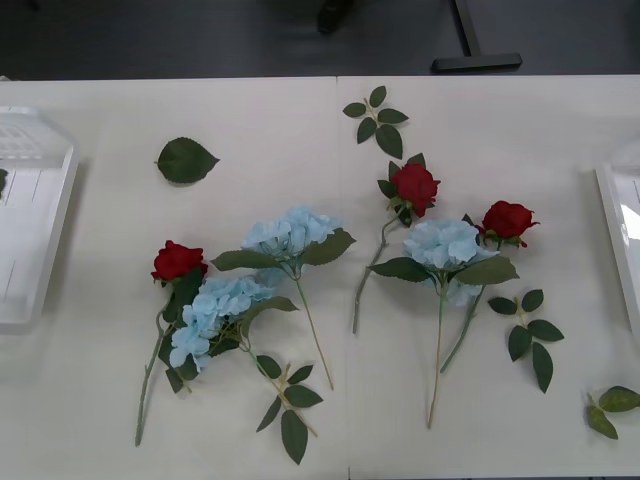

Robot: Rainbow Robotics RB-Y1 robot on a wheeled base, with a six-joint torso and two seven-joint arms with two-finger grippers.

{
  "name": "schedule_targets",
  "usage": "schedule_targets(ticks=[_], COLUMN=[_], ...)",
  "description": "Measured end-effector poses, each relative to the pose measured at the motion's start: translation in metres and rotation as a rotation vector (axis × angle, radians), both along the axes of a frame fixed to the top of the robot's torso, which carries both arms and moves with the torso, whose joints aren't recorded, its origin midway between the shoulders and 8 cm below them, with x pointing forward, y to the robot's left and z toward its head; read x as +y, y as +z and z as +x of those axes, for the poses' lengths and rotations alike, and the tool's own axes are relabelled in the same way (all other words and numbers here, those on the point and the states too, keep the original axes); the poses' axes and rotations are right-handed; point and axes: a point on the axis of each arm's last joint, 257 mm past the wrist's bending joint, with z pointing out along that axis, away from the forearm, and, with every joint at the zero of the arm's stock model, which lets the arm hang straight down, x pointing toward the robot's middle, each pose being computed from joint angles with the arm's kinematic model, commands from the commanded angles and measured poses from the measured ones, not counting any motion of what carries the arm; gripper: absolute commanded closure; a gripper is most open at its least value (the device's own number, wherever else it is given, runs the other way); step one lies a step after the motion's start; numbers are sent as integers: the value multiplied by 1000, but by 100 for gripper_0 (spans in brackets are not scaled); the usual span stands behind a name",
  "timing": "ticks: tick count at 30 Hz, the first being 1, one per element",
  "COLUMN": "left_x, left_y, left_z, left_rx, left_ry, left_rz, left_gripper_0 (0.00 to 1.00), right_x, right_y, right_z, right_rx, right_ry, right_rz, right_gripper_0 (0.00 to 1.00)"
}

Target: Place the red flowers into the right box and the blue flowers into the left box. If a person shows an open palm, hand one flower to the person first, then continue sorting.

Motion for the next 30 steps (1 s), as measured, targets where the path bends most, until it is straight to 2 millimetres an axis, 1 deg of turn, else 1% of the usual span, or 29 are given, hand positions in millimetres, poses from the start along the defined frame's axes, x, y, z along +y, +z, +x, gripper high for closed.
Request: schedule_targets(ticks=[2,3,5,7,10,12,13,14,15,16,18,19,20,21,23,24,26,28,30], left_x=[32,44,63,73,82,86,90,92,94,95,96,96,96,97,99,100,99,96,86], left_y=[10,12,12,3,-13,-15,-14,-14,-13,-15,-19,-21,-22,-24,-26,-26,-26,-29,-37], left_z=[8,12,23,34,42,48,51,54,58,61,67,69,71,72,73,73,73,73,73], left_rx=[-24,-32,-32,-6,49,58,58,54,48,43,29,21,15,11,8,7,7,9,14], left_ry=[56,70,71,50,35,35,39,42,44,47,46,44,43,43,46,46,46,44,38], left_rz=[53,81,139,185,224,253,278,295,308,311,300,293,289,285,282,282,278,260,207], left_gripper_0=[100,100,100,100,99,99,94,84,61,52,29,22,14,9,3,1,0,0,0], right_x=[-17,-24,-37,-49,-63,-68,-69,-71,-72,-73,-75,-75,-75,-75,-74,-73,-67,-58,-36], right_y=[-8,-12,-21,-28,-37,-40,-41,-42,-42,-41,-41,-40,-40,-40,-41,-41,-44,-48,-52], right_z=[-3,-7,-15,-21,-29,-30,-31,-31,-31,-31,-32,-32,-32,-32,-31,-31,-32,-36,-40], right_rx=[-3,5,28,44,70,71,70,70,70,68,70,71,70,70,66,61,53,68,97], right_ry=[-10,-17,-28,-28,-24,-18,-18,-19,-18,-17,-16,-16,-16,-16,-19,-23,-40,-68,-89], right_rz=[-35,-49,-82,-120,-170,-188,-191,-194,-199,-204,-211,-212,-212,-212,-203,-192,-147,-92,-4], right_gripper_0=[100,100,100,100,100,100,99,87,73,68,55,51,43,38,32,28,25,21,19])
